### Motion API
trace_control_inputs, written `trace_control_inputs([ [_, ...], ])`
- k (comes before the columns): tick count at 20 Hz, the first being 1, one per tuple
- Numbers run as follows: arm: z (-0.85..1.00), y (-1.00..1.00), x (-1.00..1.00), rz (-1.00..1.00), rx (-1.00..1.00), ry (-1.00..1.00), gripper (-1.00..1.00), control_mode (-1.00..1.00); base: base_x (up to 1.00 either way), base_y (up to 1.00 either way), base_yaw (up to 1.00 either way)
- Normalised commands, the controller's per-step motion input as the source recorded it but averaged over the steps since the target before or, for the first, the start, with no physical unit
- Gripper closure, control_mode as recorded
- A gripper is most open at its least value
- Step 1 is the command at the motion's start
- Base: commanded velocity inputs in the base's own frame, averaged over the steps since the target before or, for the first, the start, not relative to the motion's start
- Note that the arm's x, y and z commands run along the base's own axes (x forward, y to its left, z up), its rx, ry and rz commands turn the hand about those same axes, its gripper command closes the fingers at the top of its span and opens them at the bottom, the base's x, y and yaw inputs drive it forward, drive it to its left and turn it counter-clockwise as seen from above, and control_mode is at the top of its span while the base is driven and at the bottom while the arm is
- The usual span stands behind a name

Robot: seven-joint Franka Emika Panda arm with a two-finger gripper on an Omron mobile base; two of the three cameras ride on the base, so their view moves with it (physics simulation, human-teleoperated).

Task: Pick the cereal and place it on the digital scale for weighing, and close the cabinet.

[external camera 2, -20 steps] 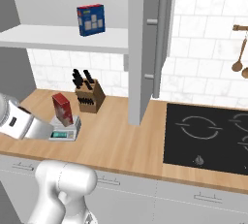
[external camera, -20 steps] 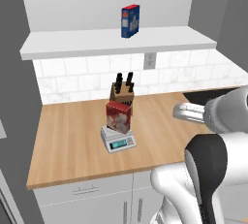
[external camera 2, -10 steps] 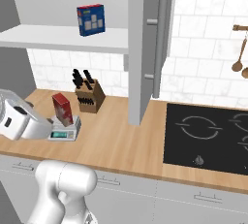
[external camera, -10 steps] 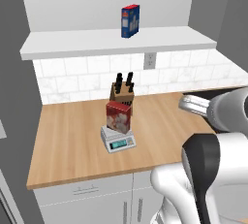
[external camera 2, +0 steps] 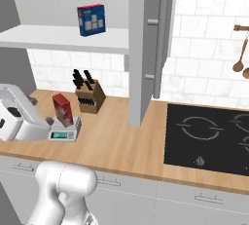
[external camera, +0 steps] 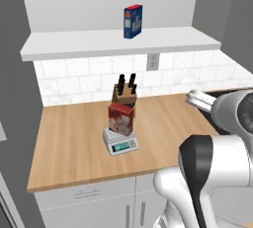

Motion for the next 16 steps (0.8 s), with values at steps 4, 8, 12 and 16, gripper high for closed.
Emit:
trace_control_inputs([
  [4,0.17,-0.75,-0.15,-0.11,0.00,-0.29,-1.00,-1.00,0.00,0.00,0.00],
  [8,0.30,-0.94,-0.35,-0.15,0.03,-0.47,-1.00,-1.00,0.00,0.00,0.00],
  [12,0.29,-0.72,-0.41,-0.20,0.05,-0.51,-1.00,-1.00,0.00,0.00,0.00],
  [16,0.31,-0.15,-0.23,-0.27,0.07,-0.41,-1.00,-1.00,0.00,0.00,0.00],
])
